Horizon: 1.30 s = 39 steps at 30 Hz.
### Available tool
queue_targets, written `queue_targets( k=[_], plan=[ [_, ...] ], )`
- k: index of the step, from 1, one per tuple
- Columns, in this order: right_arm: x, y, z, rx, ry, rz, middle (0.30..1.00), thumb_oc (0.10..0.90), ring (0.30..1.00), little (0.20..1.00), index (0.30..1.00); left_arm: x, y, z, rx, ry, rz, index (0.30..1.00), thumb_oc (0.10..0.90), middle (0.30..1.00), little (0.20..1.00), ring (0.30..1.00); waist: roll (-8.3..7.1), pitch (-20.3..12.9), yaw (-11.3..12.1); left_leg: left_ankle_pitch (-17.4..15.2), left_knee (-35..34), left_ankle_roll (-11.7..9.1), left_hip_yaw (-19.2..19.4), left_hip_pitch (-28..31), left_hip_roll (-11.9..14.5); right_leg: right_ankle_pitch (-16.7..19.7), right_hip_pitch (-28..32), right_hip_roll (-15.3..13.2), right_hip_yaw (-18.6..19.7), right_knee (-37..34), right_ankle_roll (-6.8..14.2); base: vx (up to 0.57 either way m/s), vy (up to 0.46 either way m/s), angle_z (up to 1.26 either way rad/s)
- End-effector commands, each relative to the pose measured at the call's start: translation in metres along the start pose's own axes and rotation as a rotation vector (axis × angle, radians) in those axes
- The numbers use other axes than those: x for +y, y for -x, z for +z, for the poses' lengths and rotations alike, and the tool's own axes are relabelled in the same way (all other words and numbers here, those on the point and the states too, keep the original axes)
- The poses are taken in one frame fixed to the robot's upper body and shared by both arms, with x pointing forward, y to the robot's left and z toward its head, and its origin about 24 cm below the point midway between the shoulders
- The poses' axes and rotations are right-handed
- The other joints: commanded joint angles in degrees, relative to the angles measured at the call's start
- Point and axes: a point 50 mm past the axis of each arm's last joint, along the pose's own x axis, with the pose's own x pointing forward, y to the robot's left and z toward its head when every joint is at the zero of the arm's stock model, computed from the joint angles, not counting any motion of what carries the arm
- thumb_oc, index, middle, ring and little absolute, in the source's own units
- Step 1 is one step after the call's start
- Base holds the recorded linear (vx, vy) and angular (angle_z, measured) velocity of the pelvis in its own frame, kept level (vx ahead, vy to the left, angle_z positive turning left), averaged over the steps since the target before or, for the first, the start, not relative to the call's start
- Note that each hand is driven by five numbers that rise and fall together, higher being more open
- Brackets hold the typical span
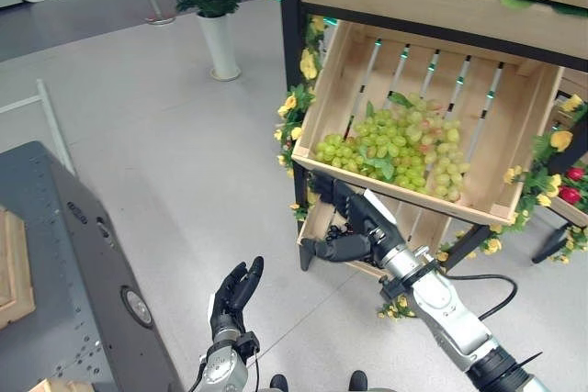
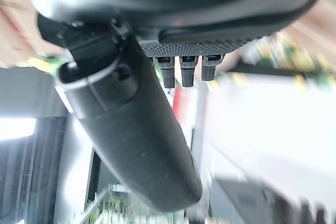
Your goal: Pick up the fruits from the basket on one side to the basket on the other side
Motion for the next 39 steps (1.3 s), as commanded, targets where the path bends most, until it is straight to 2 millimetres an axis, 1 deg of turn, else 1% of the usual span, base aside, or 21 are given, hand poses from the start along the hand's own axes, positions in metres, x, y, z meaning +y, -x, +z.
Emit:
queue_targets(
  k=[1,6,11,13,16,19,20,22,24,26,27,28,29,30,31,32,34,35,37,38,39],
  plan=[
    [0.007,-0.015,0.044,-0.305,-0.142,0.077,0.9,0.8,0.9,0.9,0.9,-0.014,-0.016,0.04,-0.231,0.005,-0.036,0.9,0.8,0.9,0.9,0.9,-0.53,-1.56,0.78,-9.2,0.53,0.0,-3.39,1.42,-2.15,-6.64,4.32,-0.44,-2.49,0.43,0.03,0.01,-0.015,0.1],
    [0.019,-0.018,0.042,-0.3,-0.124,0.129,0.9,0.8,0.9,0.9,0.9,-0.011,-0.02,0.041,-0.238,-0.009,-0.016,0.9,0.8,0.9,0.9,0.9,-0.38,-1.31,1.11,-8.9,0.53,-0.09,-3.71,1.04,-2.26,-6.54,4.09,-0.56,-2.83,0.43,0.05,-0.01,-0.007,0.06],
    [0.023,-0.019,0.035,-0.257,-0.158,0.185,0.9,0.8,0.9,0.9,0.9,-0.01,-0.02,0.041,-0.236,-0.01,-0.026,0.9,0.8,0.9,0.9,0.9,-0.52,-1.27,1.29,-8.89,0.53,-0.11,-3.94,1.04,-2.38,-6.5,4.15,-0.6,-2.93,0.43,0.17,0.0,0.0,0.0],
    [0.023,-0.018,0.021,-0.173,-0.266,0.189,0.9,0.8,0.9,0.9,0.9,-0.009,-0.02,0.041,-0.235,-0.024,-0.032,0.9,0.8,0.9,0.9,0.9,-0.73,-1.47,1.43,-8.91,0.53,-0.06,-4.12,1.18,-2.56,-6.52,4.32,-0.56,-2.96,0.43,0.17,0.0,0.0,0.0],
    [0.025,-0.013,-0.005,-0.078,-0.357,0.166,0.9,0.8,0.9,0.9,0.9,-0.007,-0.021,0.038,-0.218,-0.055,-0.03,0.9,0.8,0.9,0.9,0.9,-0.94,-1.67,1.47,-8.91,0.53,-0.09,-3.81,1.45,-2.47,-6.6,4.73,-0.6,-3.42,0.43,0.17,0.03,-0.041,0.0],
    [0.025,0.0,-0.042,0.086,-0.428,0.118,0.9,0.8,0.9,0.9,0.9,-0.001,-0.023,0.027,-0.144,-0.124,-0.032,0.9,0.8,0.9,0.9,0.9,-1.04,-1.65,1.3,-8.56,0.55,-0.27,-2.91,1.79,-1.85,-7.57,4.75,-0.63,-4.32,2.12,-0.04,0.03,-0.094,0.02],
    [0.026,0.003,-0.05,0.122,-0.445,0.113,0.9,0.8,0.9,0.9,0.9,0.002,-0.023,0.024,-0.129,-0.133,-0.025,0.9,0.8,0.9,0.9,0.9,-1.06,-1.51,1.23,-8.57,1.07,-0.35,-2.65,1.66,-1.6,-7.94,4.49,-0.68,-4.44,3.04,-0.16,0.0,-0.148,0.02],
    [0.03,0.018,-0.082,0.279,-0.535,0.103,0.9,0.8,0.9,0.9,0.9,0.015,-0.023,0.013,-0.058,-0.154,0.035,0.9,0.8,0.9,0.9,0.9,-1.24,-0.45,1.04,-8.8,4.84,-0.7,-2.49,0.09,-0.49,-9.85,3.2,-0.66,-4.61,7.23,-1.22,-0.03,-0.213,0.03],
    [0.03,0.036,-0.114,0.425,-0.634,0.046,0.9,0.8,0.9,0.9,0.9,0.03,-0.021,0.0,0.019,-0.175,0.1,0.9,0.8,0.9,0.9,0.9,-1.39,1.31,1.15,-8.62,8.16,-1.39,-3.37,-1.47,0.58,-10.99,2.62,0.23,-4.44,8.99,-2.78,-0.04,-0.26,0.12],
    [0.027,0.049,-0.132,0.522,-0.662,0.005,0.9,0.8,0.9,0.9,0.9,0.041,-0.016,-0.012,0.083,-0.184,0.144,0.9,0.8,0.9,0.9,0.9,-1.26,2.23,1.59,-6.96,7.87,-2.51,-3.74,-2.15,1.31,-10.79,2.98,0.77,-5.01,8.36,-3.6,-0.05,-0.191,0.25],
    [0.027,0.056,-0.142,0.581,-0.672,-0.038,0.9,0.8,0.9,0.9,0.9,0.046,-0.012,-0.021,0.13,-0.173,0.173,0.9,0.8,0.9,0.9,0.9,-1.04,2.54,1.96,-4.95,6.61,-3.37,-3.88,-2.9,1.73,-10.3,3.24,1.09,-5.28,7.34,-3.79,-0.13,-0.158,0.16],
    [0.023,0.065,-0.15,0.642,-0.614,-0.084,0.9,0.8,0.9,0.9,0.9,0.048,-0.007,-0.03,0.163,-0.159,0.191,0.9,0.8,0.9,0.9,0.9,-0.95,2.69,2.2,-3.1,5.17,-4.11,-3.26,-4.23,2.14,-9.73,3.45,1.37,-5.67,5.84,-3.8,-0.22,-0.175,0.23],
    [0.017,0.072,-0.156,0.683,-0.537,-0.104,0.9,0.8,0.9,0.9,0.9,0.048,-0.004,-0.035,0.182,-0.155,0.192,0.9,0.8,0.9,0.9,0.9,-1.1,2.9,2.09,-3.3,6.31,-4.36,-0.4,-5.23,2.38,-9.32,3.58,1.34,-6.54,4.55,-3.73,-0.24,-0.179,0.26],
    [0.012,0.079,-0.16,0.717,-0.479,-0.127,0.9,0.8,0.9,0.9,0.9,0.046,-0.003,-0.038,0.189,-0.176,0.178,0.9,0.8,0.9,0.9,0.9,-1.4,2.89,1.8,-5.14,10.0,-4.45,2.58,-5.68,2.53,-9.29,3.7,1.06,-7.74,3.84,-3.44,-0.26,-0.149,0.4],
    [0.004,0.086,-0.164,0.753,-0.44,-0.168,0.9,0.8,0.9,0.9,0.9,0.041,-0.004,-0.039,0.189,-0.221,0.154,0.9,0.8,0.9,0.9,0.9,-2.1,2.74,1.37,-8.44,15.4,-3.42,6.12,-6.07,2.2,-8.77,3.36,0.29,-9.48,3.19,-3.64,-0.22,-0.11,0.55],
    [-0.002,0.092,-0.167,0.779,-0.432,-0.21,0.9,0.8,0.9,0.9,0.9,0.038,-0.005,-0.038,0.18,-0.245,0.134,0.9,0.8,0.9,0.9,0.9,-2.5,2.56,1.11,-11.16,21.2,-2.69,7.79,-6.09,1.47,-8.46,3.08,0.11,-10.7,2.93,-3.94,-0.19,-0.058,0.68],
    [-0.014,0.105,-0.172,0.809,-0.499,-0.326,0.9,0.8,0.9,0.9,0.9,0.03,-0.005,-0.04,0.183,-0.274,0.104,0.9,0.8,0.9,0.9,0.9,-2.61,1.67,0.33,-15.39,26.7,-1.45,9.17,-3.95,-1.29,-8.11,1.83,0.54,-12.92,3.49,-3.93,-0.14,-0.016,0.94],
    [-0.017,0.111,-0.173,0.808,-0.537,-0.381,0.9,0.8,0.9,0.9,0.9,0.028,-0.004,-0.042,0.189,-0.288,0.089,0.9,0.8,0.9,0.9,0.9,-2.04,1.19,-0.15,-15.79,26.34,-1.53,8.88,-2.14,-2.7,-8.47,1.05,1.18,-13.58,4.44,-4.0,-0.14,0.028,0.88],
    [-0.017,0.118,-0.176,0.785,-0.604,-0.461,0.9,0.8,0.9,0.9,0.9,0.026,-0.003,-0.043,0.192,-0.33,0.039,0.9,0.8,0.9,0.9,0.9,-0.3,0.61,-1.32,-16.88,19.1,-1.09,7.59,1.99,-4.74,-9.91,-2.34,2.07,-14.55,9.58,-3.47,-0.14,0.061,0.78],
    [-0.015,0.121,-0.177,0.772,-0.639,-0.505,0.9,0.8,0.9,0.9,0.9,0.024,-0.003,-0.043,0.194,-0.37,0.006,0.9,0.8,0.9,0.9,0.9,1.09,0.4,-2.53,-15.98,10.19,-1.29,6.66,6.03,-4.99,-10.99,-4.73,3.25,-14.73,12.63,-3.38,-0.23,0.063,1.0],
    [-0.011,0.122,-0.178,0.779,-0.654,-0.534,0.9,0.8,0.9,0.9,0.9,0.021,-0.006,-0.042,0.196,-0.434,-0.031,0.9,0.8,0.9,0.9,0.9,1.29,0.65,-2.97,-15.81,5.37,-0.36,4.97,6.35,-5.41,-10.78,-6.08,3.5,-14.55,13.41,-2.89,-0.26,0.037,0.85]
  ],
)
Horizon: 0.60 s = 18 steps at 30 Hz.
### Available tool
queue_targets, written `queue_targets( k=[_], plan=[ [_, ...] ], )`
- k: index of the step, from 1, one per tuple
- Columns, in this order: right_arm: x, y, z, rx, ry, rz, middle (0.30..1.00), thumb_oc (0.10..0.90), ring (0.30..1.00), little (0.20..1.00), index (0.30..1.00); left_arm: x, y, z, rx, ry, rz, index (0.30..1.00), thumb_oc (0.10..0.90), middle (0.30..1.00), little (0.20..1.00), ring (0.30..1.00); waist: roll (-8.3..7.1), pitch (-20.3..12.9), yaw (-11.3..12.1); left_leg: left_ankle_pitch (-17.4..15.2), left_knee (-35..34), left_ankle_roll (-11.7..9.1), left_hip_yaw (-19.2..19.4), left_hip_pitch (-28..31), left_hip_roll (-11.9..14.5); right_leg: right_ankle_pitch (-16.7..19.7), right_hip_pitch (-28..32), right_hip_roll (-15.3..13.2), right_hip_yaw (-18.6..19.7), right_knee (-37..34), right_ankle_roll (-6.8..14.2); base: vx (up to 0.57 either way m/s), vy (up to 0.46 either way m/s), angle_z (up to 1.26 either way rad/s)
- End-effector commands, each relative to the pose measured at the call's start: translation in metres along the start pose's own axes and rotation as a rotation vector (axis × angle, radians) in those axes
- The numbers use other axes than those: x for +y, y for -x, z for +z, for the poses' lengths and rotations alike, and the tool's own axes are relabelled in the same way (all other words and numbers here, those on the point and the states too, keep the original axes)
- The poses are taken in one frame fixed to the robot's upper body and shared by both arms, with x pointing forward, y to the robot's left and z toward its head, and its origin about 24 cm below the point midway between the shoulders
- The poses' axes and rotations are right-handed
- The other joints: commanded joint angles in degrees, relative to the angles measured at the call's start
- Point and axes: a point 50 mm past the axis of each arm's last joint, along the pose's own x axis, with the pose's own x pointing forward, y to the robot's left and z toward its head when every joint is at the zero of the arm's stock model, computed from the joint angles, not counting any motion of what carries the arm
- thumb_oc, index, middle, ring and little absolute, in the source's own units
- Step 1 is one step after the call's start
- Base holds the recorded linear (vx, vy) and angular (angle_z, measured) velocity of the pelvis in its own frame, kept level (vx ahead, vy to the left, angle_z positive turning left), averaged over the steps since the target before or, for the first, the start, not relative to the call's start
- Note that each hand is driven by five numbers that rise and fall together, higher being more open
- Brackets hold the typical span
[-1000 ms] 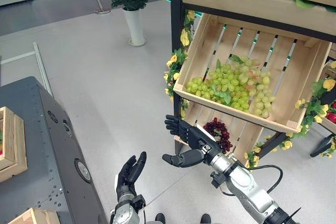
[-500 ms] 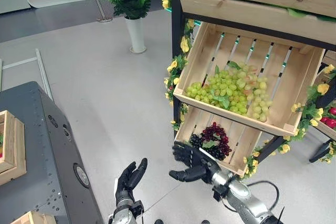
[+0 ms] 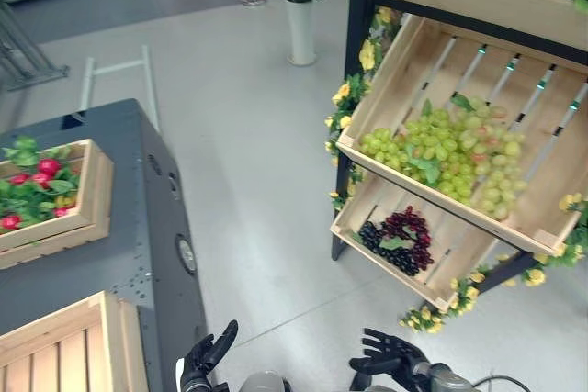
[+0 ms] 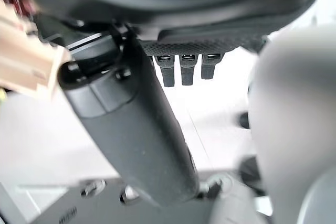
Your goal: Pick up the fruits from the basket on one side to the basket on the other side
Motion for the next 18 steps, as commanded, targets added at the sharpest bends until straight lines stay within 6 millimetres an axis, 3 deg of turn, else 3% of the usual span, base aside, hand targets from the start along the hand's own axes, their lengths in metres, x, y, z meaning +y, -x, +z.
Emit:
queue_targets(
  k=[1,3,8,11,12,14,15,18],
  plan=[
    [0.029,-0.017,0.04,-0.18,-0.093,0.026,0.9,0.8,0.9,0.9,0.9,-0.038,-0.005,0.038,-0.174,-0.172,-0.172,0.9,0.8,0.9,0.9,0.9,-0.33,1.06,-0.43,-3.87,-11.2,0.17,-6.18,6.85,-3.58,-6.65,-5.33,5.83,1.34,8.57,-0.44,-0.33,-0.011,1.11],
    [0.032,-0.019,0.041,-0.193,-0.13,0.016,0.9,0.8,0.9,0.9,0.9,-0.043,-0.006,0.042,-0.198,-0.302,-0.171,0.9,0.8,0.9,0.9,0.9,-0.97,1.39,-0.31,-2.94,-12.85,0.95,-7.57,5.64,-3.95,-4.28,-6.52,6.27,2.6,6.53,0.97,-0.31,-0.003,0.67],
    [0.034,-0.019,0.048,-0.212,0.023,0.017,0.9,0.8,0.9,0.9,0.9,-0.039,-0.006,0.035,-0.16,-0.324,-0.206,0.9,0.8,0.9,0.9,0.9,-1.91,1.2,0.26,-1.28,-14.48,1.79,-5.31,4.57,-4.21,-2.25,-3.72,6.92,3.17,1.17,1.76,-0.15,0.013,-0.13],
    [0.031,-0.019,0.049,-0.22,-0.006,-0.03,0.9,0.8,0.9,0.9,0.9,-0.035,-0.006,0.029,-0.143,-0.458,-0.246,0.9,0.8,0.9,0.9,0.9,-1.64,1.35,-0.86,-0.47,-14.48,2.81,-6.58,3.76,-3.88,-2.69,-6.71,6.4,7.77,9.2,2.81,-0.2,0.003,0.01],
    [0.031,-0.019,0.047,-0.21,-0.035,-0.054,0.9,0.8,0.9,0.9,0.9,-0.029,-0.008,0.027,-0.129,-0.478,-0.239,0.9,0.8,0.9,0.9,0.9,-1.13,1.57,-1.74,-0.19,-14.48,3.75,-7.73,3.44,-3.65,-3.15,-9.39,4.83,11.2,18.31,3.5,-0.22,0.0,0.03],
    [0.029,-0.019,0.043,-0.198,-0.049,-0.07,0.9,0.8,0.9,0.9,0.9,-0.024,-0.009,0.028,-0.12,-0.462,-0.222,0.9,0.8,0.9,0.9,0.9,-0.6,1.68,-1.9,0.35,-14.48,4.14,-8.0,3.24,-3.22,-3.51,-10.19,2.18,12.45,23.65,3.64,-0.17,-0.029,0.11],
    [0.025,-0.018,0.039,-0.181,-0.043,-0.088,0.9,0.8,0.9,0.9,0.9,-0.019,-0.011,0.028,-0.106,-0.428,-0.207,0.9,0.8,0.9,0.9,0.9,-0.01,1.7,-1.88,0.74,-14.48,4.48,-8.8,3.13,-2.87,-3.1,-9.31,-0.36,14.42,24.81,3.19,-0.15,-0.102,0.31],
    [0.019,-0.017,0.026,-0.111,0.015,-0.146,0.9,0.8,0.9,0.9,0.9,-0.011,-0.013,0.029,-0.09,-0.396,-0.19,0.9,0.8,0.9,0.9,0.9,1.0,0.85,-1.56,1.81,-14.35,4.85,-11.56,2.2,-1.76,-1.58,-4.8,-3.2,18.05,18.43,2.03,-0.08,-0.181,0.32]
  ],
)
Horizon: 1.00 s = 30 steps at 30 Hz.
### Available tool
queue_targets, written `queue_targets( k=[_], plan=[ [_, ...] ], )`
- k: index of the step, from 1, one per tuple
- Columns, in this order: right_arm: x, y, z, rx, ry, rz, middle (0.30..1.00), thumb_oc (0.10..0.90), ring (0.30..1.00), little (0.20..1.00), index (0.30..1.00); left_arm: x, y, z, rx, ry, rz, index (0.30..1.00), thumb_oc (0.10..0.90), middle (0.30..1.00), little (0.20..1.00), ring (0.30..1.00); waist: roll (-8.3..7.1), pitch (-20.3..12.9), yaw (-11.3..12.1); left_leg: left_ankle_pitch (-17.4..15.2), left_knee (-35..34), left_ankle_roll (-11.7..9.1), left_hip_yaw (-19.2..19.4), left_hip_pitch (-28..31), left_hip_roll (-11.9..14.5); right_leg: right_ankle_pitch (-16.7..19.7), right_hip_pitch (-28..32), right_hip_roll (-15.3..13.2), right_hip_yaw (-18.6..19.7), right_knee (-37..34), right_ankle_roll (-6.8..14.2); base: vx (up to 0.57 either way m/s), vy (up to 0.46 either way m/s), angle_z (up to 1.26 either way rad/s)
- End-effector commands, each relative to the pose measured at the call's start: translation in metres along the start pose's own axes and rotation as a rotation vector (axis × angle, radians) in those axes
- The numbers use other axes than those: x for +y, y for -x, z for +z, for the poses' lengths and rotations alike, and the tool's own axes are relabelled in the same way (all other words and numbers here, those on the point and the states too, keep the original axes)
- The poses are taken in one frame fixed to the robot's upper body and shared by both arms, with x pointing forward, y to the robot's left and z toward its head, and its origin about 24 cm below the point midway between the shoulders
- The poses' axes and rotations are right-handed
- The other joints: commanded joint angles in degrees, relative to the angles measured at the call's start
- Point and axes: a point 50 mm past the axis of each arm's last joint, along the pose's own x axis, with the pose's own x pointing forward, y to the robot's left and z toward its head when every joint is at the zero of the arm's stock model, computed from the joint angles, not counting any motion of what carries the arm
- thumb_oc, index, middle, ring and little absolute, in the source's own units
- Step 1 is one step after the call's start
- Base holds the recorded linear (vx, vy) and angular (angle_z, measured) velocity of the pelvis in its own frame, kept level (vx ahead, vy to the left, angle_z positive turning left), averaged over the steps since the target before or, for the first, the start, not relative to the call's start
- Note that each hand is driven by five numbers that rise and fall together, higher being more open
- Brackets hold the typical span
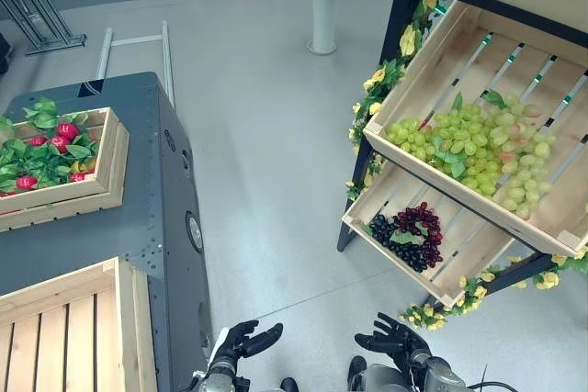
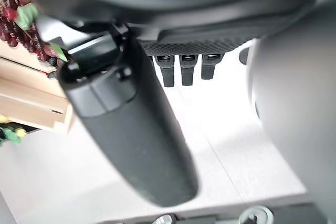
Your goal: Pick up the fruits from the basket on one side to the basket on the other side
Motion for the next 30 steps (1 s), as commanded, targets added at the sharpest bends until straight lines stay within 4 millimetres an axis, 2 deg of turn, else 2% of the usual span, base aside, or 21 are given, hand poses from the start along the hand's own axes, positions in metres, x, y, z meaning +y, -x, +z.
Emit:
queue_targets(
  k=[1,2,4,5,7,10,11,12,13,15,16,17,18,19,20,22,23,24,26,30],
  plan=[
    [0.0,-0.002,0.004,-0.012,0.101,-0.046,0.9,0.8,0.9,0.9,0.9,0.009,-0.005,0.012,-0.047,0.0,0.006,0.9,0.8,0.9,0.9,0.9,0.48,-1.68,0.65,-4.49,-1.46,1.19,-5.34,-0.4,-3.27,2.03,5.89,-0.11,3.09,-7.0,0.64,-0.05,-0.375,0.33],
    [-0.003,-0.001,-0.003,0.039,0.151,-0.067,0.9,0.8,0.9,0.9,0.9,0.011,-0.006,0.013,-0.047,0.008,0.016,0.9,0.8,0.9,0.9,0.9,0.46,-2.32,1.13,-4.45,-1.14,0.71,-6.29,-0.67,-2.63,2.7,8.51,-1.01,4.45,-12.64,0.89,-0.04,-0.319,0.27],
    [-0.005,-0.001,-0.006,0.075,0.217,-0.058,0.9,0.8,0.9,0.9,0.9,0.015,-0.008,0.016,-0.04,0.05,0.031,0.9,0.8,0.9,0.9,0.9,-0.02,-2.84,1.48,-4.09,-1.38,-0.83,-6.85,-0.6,-0.93,1.45,11.13,0.29,6.75,-20.94,2.06,-0.08,-0.484,0.19],
    [-0.005,-0.001,-0.006,0.081,0.23,-0.052,0.9,0.8,0.9,0.9,0.9,0.016,-0.008,0.016,-0.036,0.06,0.033,0.9,0.8,0.9,0.9,0.9,-0.2,-2.91,1.55,-3.96,-1.46,-1.09,-6.91,-0.62,-0.63,1.28,11.43,0.58,6.89,-21.84,2.35,-0.11,-0.571,0.04],
    [-0.002,-0.003,-0.003,0.094,0.284,-0.013,0.9,0.8,0.9,0.9,0.9,0.018,-0.007,0.01,-0.004,0.118,0.057,0.9,0.8,0.9,0.9,0.9,-1.31,-3.3,2.76,-3.22,-1.64,-2.9,-5.58,-0.49,0.88,2.01,13.29,1.44,3.79,-27.44,2.95,-0.08,-0.524,0.03],
    [0.002,-0.003,-0.006,0.134,0.3,0.041,0.9,0.8,0.9,0.9,0.9,0.025,-0.003,-0.004,0.052,0.262,0.178,0.9,0.8,0.9,0.9,0.9,-2.51,-4.21,3.57,-1.7,-1.68,-5.22,-4.04,-0.9,3.66,1.61,14.01,3.47,3.28,-28.64,1.59,-0.07,-0.6,-0.1],
    [-0.001,0.0,-0.013,0.154,0.288,0.043,0.9,0.8,0.9,0.9,0.9,0.027,-0.001,-0.006,0.058,0.368,0.254,0.9,0.8,0.9,0.9,0.9,-3.38,-4.43,3.55,-0.14,-1.31,-6.29,-3.1,-1.63,4.91,1.0,14.4,4.67,3.28,-28.64,0.18,-0.05,-0.419,-0.09],
    [-0.001,0.001,-0.015,0.16,0.288,0.042,0.9,0.8,0.9,0.9,0.9,0.027,-0.001,-0.005,0.047,0.404,0.265,0.9,0.8,0.9,0.9,0.9,-3.69,-4.44,3.59,0.13,-0.48,-6.58,-2.92,-2.23,5.23,0.91,14.46,4.86,3.09,-28.64,-0.22,-0.1,-0.47,0.06],
    [-0.003,0.003,-0.022,0.18,0.291,0.029,0.9,0.8,0.9,0.9,0.9,0.021,-0.002,0.004,-0.009,0.395,0.243,0.9,0.8,0.9,0.9,0.9,-4.28,-4.26,3.67,0.99,2.57,-7.1,-2.43,-4.59,5.72,0.65,14.76,5.23,2.65,-28.64,-1.06,-0.11,-0.289,0.11],
    [-0.01,0.006,-0.029,0.214,0.305,-0.011,0.9,0.8,0.9,0.9,0.9,0.009,-0.005,0.025,-0.107,0.333,0.179,0.9,0.8,0.9,0.9,0.9,-5.17,-3.9,3.39,-0.06,11.7,-7.11,-0.58,-8.69,5.58,0.58,14.58,5.1,1.15,-28.64,-1.87,-0.17,-0.261,0.32],
    [-0.017,0.008,-0.031,0.23,0.328,-0.037,0.9,0.8,0.9,0.9,0.9,0.0,-0.007,0.037,-0.153,0.313,0.121,0.9,0.8,0.9,0.9,0.9,-5.18,-3.28,3.26,-3.93,19.67,-6.41,-0.25,-10.16,4.43,0.47,15.18,5.06,0.41,-28.64,-1.96,-0.19,-0.154,0.57],
    [-0.022,0.009,-0.028,0.227,0.336,-0.052,0.9,0.8,0.9,0.9,0.9,-0.005,-0.007,0.044,-0.179,0.301,0.087,0.9,0.8,0.9,0.9,0.9,-5.08,-2.98,3.24,-6.47,23.16,-5.28,-0.8,-11.0,2.74,0.63,15.15,5.09,0.64,-28.64,-2.03,-0.13,-0.047,0.47],
    [-0.023,0.009,-0.027,0.222,0.334,-0.057,0.9,0.8,0.9,0.9,0.9,-0.007,-0.007,0.045,-0.183,0.297,0.069,0.9,0.8,0.9,0.9,0.9,-4.98,-2.89,3.24,-7.41,24.02,-4.84,-1.06,-11.21,2.02,0.68,15.14,5.14,0.86,-28.64,-2.02,-0.13,0.032,0.2],
    [-0.025,0.008,-0.022,0.208,0.33,-0.063,0.9,0.8,0.9,0.9,0.9,-0.008,-0.008,0.045,-0.179,0.3,0.038,0.9,0.8,0.9,0.9,0.9,-4.91,-3.04,3.11,-8.34,21.85,-3.56,-1.12,-10.63,0.08,1.07,14.31,4.98,1.4,-28.26,-1.87,-0.09,0.102,0.0],
    [-0.026,0.006,-0.017,0.19,0.307,-0.075,0.9,0.8,0.9,0.9,0.9,-0.008,-0.009,0.043,-0.156,0.282,-0.004,0.9,0.8,0.9,0.9,0.9,-3.7,-3.21,2.52,-7.39,13.12,-3.0,-0.73,-6.9,-0.95,0.41,13.7,5.92,2.27,-26.91,-1.54,-0.07,0.124,-0.04],
    [-0.025,0.005,-0.014,0.179,0.272,-0.101,0.9,0.8,0.9,0.9,0.9,-0.007,-0.009,0.039,-0.13,0.258,-0.033,0.9,0.8,0.9,0.9,0.9,-2.78,-3.82,1.59,-5.2,6.45,-2.82,-0.57,-3.77,-0.69,0.16,13.25,6.92,3.21,-26.59,-1.52,-0.01,0.092,0.03],
    [-0.024,0.004,-0.012,0.178,0.259,-0.113,0.9,0.8,0.9,0.9,0.9,-0.009,-0.009,0.037,-0.114,0.252,-0.044,0.9,0.8,0.9,0.9,0.9,-2.41,-4.27,1.85,-4.19,4.17,-2.71,-3.07,-3.74,-1.89,0.15,13.02,7.37,3.3,-26.29,-1.3,-0.02,0.076,0.11],
    [-0.021,0.002,-0.011,0.162,0.214,-0.147,0.9,0.8,0.9,0.9,0.9,-0.011,-0.009,0.032,-0.067,0.239,-0.052,0.9,0.8,0.9,0.9,0.9,-2.21,-5.04,1.63,-3.59,1.2,-2.84,-3.68,-2.67,-1.95,0.44,12.94,7.85,3.83,-27.48,-1.17,-0.01,0.069,0.11],
    [-0.022,0.003,-0.012,0.142,0.19,-0.173,0.9,0.8,0.9,0.9,0.9,-0.013,-0.008,0.025,-0.044,0.217,-0.056,0.9,0.8,0.9,0.9,0.9,-2.24,-5.37,1.32,-4.3,2.16,-2.73,-3.13,-2.55,-2.1,0.83,13.19,7.83,4.16,-28.17,-1.16,0.03,0.055,-0.06],
    [-0.006,0.001,-0.011,0.086,0.459,-0.085,0.9,0.8,0.9,0.9,0.9,-0.018,-0.005,0.017,-0.01,0.272,-0.053,0.9,0.8,0.9,0.9,0.9,-2.02,-5.83,1.64,-4.05,0.6,-2.65,-3.0,-1.57,-2.29,0.65,13.82,7.55,2.89,-28.64,-0.89,0.0,0.037,-0.06]
  ],
)
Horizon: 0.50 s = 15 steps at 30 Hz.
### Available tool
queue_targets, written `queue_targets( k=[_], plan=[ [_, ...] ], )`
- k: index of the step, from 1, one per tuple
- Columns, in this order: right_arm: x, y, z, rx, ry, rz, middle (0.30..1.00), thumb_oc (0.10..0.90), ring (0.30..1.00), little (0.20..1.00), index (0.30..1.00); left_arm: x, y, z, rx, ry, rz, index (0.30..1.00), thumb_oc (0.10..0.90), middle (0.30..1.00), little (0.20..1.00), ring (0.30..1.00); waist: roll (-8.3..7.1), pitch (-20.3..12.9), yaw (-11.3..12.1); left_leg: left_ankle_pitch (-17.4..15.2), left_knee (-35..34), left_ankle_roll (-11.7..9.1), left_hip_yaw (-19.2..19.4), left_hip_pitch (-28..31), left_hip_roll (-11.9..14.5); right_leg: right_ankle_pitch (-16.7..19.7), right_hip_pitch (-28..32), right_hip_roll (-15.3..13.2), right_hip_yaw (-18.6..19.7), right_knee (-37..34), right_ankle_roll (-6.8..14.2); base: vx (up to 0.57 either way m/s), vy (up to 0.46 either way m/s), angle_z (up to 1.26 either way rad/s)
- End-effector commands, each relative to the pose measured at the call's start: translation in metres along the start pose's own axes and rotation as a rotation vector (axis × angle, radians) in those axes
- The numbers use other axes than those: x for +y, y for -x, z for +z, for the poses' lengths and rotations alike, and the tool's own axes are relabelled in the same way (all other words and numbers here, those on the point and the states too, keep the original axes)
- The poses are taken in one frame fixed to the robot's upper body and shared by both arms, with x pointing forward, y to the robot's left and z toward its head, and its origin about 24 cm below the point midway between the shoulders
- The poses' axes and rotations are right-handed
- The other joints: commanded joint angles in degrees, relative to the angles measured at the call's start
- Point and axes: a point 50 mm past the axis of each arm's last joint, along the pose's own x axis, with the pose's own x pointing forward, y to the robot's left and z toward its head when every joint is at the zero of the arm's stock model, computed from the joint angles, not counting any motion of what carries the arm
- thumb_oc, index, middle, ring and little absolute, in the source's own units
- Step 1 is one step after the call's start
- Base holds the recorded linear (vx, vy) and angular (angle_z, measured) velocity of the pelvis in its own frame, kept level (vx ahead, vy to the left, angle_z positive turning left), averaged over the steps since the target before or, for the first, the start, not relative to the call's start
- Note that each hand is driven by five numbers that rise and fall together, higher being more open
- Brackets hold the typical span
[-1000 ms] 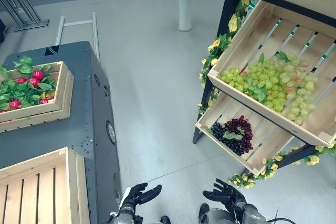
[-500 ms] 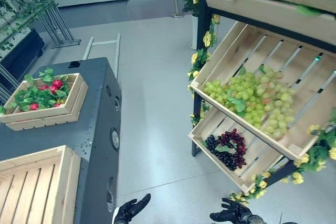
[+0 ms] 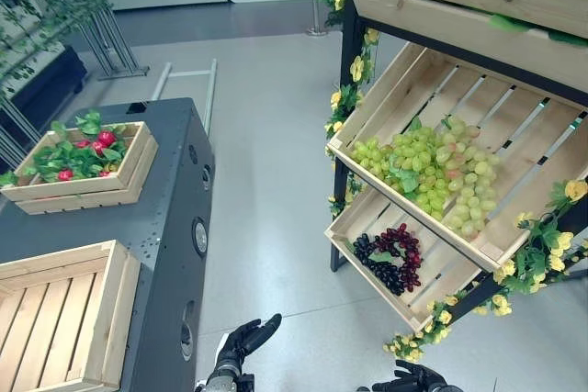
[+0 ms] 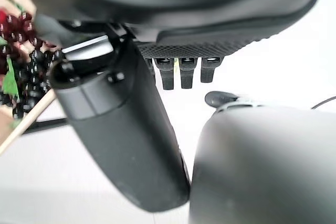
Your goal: Pick up the fruits from the basket on one side to the basket on the other side
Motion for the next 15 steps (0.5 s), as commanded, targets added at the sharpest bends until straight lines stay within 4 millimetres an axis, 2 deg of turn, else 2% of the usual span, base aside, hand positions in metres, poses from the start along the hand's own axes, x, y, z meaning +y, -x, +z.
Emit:
queue_targets(
  k=[1,4,9,15],
  plan=[
    [0.017,-0.004,0.046,-0.189,0.227,0.021,0.9,0.8,0.9,0.9,0.9,-0.011,-0.008,0.03,-0.09,0.004,-0.019,0.9,0.8,0.9,0.9,0.9,-0.64,0.82,1.11,-6.85,2.22,-0.48,-1.53,0.59,-2.12,-5.16,3.53,1.2,0.03,0.16,-0.65,0.0,0.0,0.0],
    [0.025,-0.004,0.048,-0.204,0.24,0.069,0.9,0.8,0.9,0.9,0.9,-0.009,-0.005,0.021,-0.075,-0.044,-0.007,0.9,0.8,0.9,0.9,0.9,-1.17,0.61,1.93,-7.04,2.04,-0.39,-2.05,1.13,-2.36,-5.57,4.44,1.29,-0.79,0.16,-0.67,0.02,-0.002,0.12],
    [0.03,-0.004,0.043,-0.177,0.259,0.105,0.9,0.8,0.9,0.9,0.9,-0.006,-0.006,0.022,-0.072,-0.078,0.004,0.9,0.8,0.9,0.9,0.9,-1.7,0.7,3.37,-6.87,1.61,-0.26,-2.92,1.29,-2.47,-5.97,5.09,1.12,-2.56,0.16,-0.68,0.01,-0.019,0.18],
    [0.035,-0.004,0.042,-0.169,0.274,0.114,0.9,0.8,0.9,0.9,0.9,-0.006,-0.007,0.027,-0.101,-0.115,-0.017,0.9,0.8,0.9,0.9,0.9,-1.58,0.98,4.21,-6.5,0.63,-0.19,-3.82,1.67,-2.53,-6.02,5.25,0.83,-3.71,0.16,-0.39,-0.01,-0.008,0.18]
  ],
)
